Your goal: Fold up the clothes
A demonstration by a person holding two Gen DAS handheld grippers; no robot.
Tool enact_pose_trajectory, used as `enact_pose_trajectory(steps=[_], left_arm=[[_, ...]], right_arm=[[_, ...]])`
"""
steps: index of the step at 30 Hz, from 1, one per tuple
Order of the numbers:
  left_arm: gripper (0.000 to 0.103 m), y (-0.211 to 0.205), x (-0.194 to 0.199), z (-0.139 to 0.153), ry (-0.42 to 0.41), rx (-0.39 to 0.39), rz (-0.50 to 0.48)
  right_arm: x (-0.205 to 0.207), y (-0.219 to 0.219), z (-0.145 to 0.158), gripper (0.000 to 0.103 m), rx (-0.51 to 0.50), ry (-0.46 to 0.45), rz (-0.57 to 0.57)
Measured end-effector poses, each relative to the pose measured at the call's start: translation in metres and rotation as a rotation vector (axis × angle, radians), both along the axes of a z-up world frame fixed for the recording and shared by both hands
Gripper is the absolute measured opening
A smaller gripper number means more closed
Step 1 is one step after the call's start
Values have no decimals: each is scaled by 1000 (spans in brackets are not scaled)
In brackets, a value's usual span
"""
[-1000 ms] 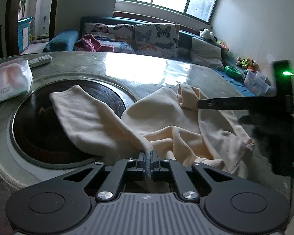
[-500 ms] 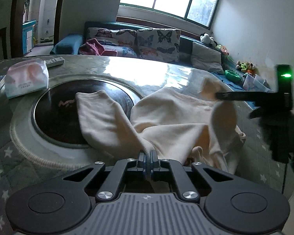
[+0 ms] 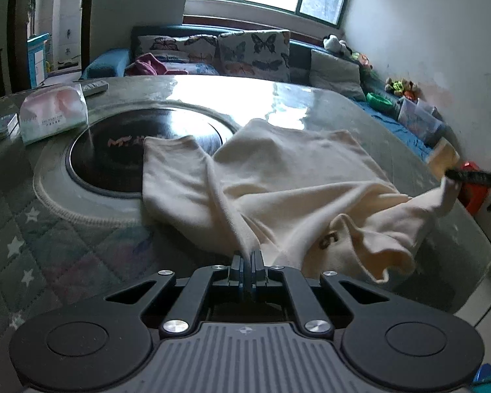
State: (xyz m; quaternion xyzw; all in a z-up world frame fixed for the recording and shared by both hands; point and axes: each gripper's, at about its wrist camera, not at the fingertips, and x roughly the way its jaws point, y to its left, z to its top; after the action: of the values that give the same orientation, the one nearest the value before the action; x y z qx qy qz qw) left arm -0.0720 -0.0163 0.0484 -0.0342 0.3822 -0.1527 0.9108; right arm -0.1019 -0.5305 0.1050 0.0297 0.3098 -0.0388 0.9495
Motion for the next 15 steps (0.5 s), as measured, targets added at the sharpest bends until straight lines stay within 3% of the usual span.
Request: enact_pose_trajectory(steps=[3,8,15], left_arm=[[6,1,-5,3,-2,10,-12],[8,-5,-13,22,-83,4,-84],[30,-54,-8,22,-111,-11,-223]], right_arm=[[-16,-18,-10,30,-13,40,-68],[-34,-33,-7,38,-16,31,-108],[-31,13,10,53,-7,-23,94]])
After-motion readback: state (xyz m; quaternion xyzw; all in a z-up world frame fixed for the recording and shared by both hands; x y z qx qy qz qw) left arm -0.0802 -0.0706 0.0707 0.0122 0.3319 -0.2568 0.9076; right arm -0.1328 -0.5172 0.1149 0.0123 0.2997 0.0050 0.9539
